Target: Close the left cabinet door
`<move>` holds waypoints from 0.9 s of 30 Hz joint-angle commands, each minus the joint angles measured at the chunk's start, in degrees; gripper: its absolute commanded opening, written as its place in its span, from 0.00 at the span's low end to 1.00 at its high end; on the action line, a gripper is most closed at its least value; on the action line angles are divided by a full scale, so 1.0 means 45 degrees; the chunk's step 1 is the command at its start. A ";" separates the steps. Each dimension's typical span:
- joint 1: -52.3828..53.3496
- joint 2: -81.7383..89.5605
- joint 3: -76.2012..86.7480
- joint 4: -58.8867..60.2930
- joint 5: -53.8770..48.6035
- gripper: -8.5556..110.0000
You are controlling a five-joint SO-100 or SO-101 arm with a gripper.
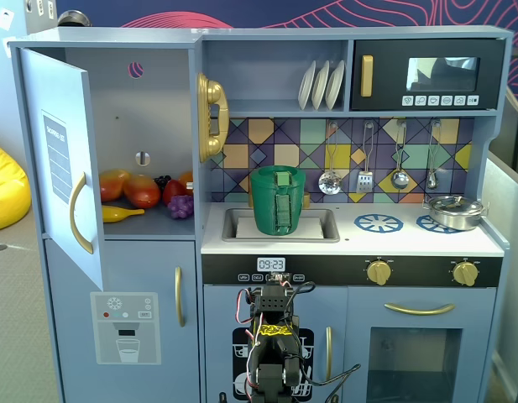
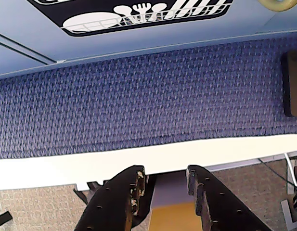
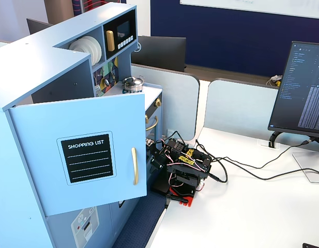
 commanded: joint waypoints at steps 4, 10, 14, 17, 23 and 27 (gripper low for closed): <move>-0.0371 -0.0020 0.0391 0.2148 0.0488 0.07; -0.0371 -0.0020 0.0391 0.2148 0.0449 0.07; -0.1016 -0.0039 0.0391 0.1875 -0.0098 0.07; -0.3242 -0.0059 -0.0059 0.0410 0.0625 0.07; -1.2168 -0.0820 -0.1973 -0.4824 0.0293 0.07; -1.7012 -0.1680 -0.3203 -0.8086 -0.2285 0.07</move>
